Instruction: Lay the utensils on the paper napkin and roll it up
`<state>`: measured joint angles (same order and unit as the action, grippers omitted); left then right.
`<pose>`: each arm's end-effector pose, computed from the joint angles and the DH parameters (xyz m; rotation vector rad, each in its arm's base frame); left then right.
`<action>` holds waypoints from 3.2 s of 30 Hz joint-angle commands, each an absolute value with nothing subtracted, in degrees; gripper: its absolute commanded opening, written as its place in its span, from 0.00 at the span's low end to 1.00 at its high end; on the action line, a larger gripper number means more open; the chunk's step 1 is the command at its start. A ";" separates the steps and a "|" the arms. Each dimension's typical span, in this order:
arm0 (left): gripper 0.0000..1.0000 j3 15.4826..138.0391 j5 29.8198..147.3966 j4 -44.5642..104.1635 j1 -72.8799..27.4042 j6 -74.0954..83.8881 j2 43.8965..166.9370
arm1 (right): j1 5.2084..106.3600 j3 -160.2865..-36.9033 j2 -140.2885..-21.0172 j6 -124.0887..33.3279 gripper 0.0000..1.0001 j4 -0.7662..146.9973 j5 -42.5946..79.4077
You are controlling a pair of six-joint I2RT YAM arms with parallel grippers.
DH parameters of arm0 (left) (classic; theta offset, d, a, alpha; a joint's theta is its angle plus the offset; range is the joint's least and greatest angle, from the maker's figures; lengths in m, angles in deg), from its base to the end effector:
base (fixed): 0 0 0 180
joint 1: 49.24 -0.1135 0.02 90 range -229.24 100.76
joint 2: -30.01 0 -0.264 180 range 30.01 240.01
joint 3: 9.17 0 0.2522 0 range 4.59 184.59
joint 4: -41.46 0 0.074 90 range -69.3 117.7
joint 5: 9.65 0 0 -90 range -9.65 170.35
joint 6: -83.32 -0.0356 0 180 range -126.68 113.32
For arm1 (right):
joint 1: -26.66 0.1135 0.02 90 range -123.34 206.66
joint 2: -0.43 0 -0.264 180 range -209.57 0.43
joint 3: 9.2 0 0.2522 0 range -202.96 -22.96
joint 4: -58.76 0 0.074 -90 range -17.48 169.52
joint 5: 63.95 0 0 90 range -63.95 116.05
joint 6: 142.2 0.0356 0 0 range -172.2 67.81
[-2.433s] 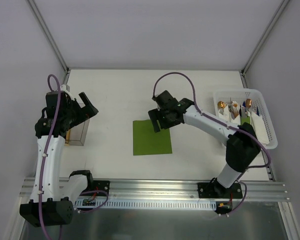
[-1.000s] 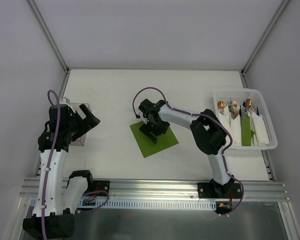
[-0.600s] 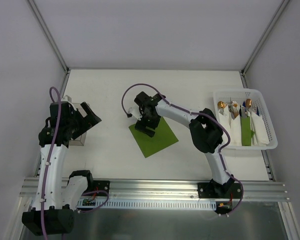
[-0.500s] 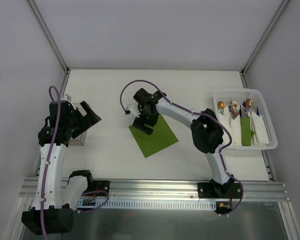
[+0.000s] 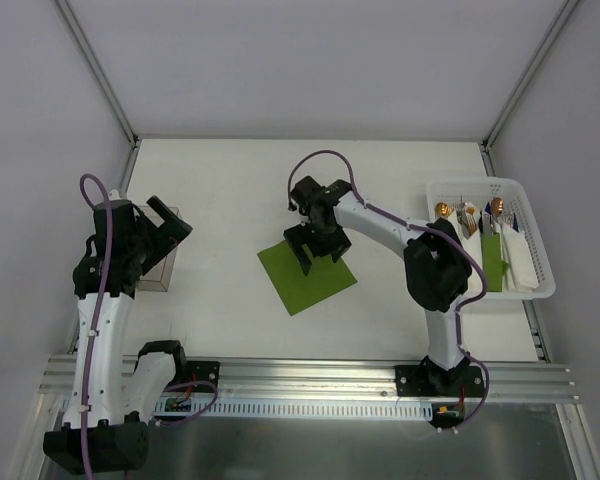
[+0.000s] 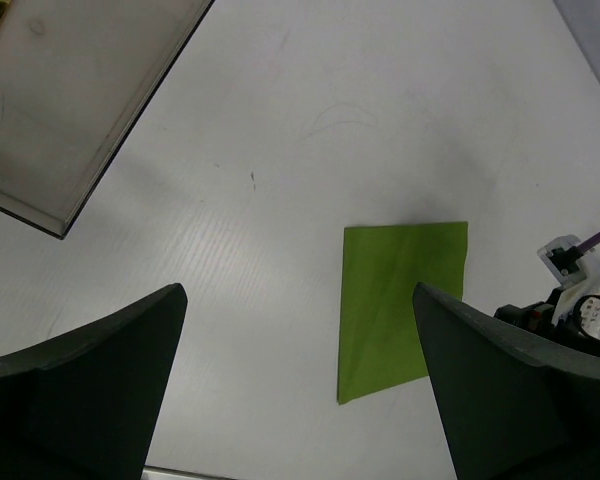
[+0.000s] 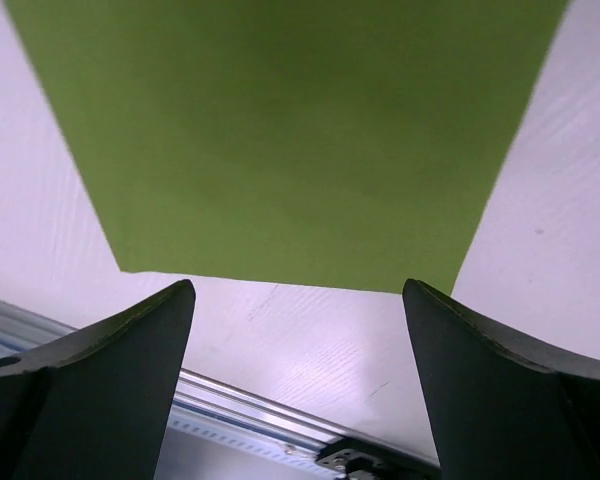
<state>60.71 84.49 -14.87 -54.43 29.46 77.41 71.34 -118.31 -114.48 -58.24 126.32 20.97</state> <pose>0.1648 0.0124 0.3433 -0.7318 2.0596 -0.3871 0.2918 0.2930 0.2226 -1.2527 2.5993 0.2604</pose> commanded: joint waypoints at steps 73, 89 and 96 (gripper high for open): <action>0.75 86.60 78.32 -23.72 -64.88 -7.98 116.31 | 62.00 -134.50 -117.79 -59.58 0.99 124.55 4.96; 0.34 85.27 92.47 -23.63 -75.25 -11.87 129.41 | 52.41 -126.77 -113.48 -63.18 0.99 122.09 -3.13; 0.34 85.71 89.14 -22.76 -75.34 -12.57 133.10 | 50.13 -123.42 -111.98 -63.27 0.99 120.95 -3.92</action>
<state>85.43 90.15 -22.30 -75.48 -10.80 131.92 51.08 -124.15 -115.77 -62.33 121.60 -1.98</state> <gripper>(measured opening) 0.338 0.991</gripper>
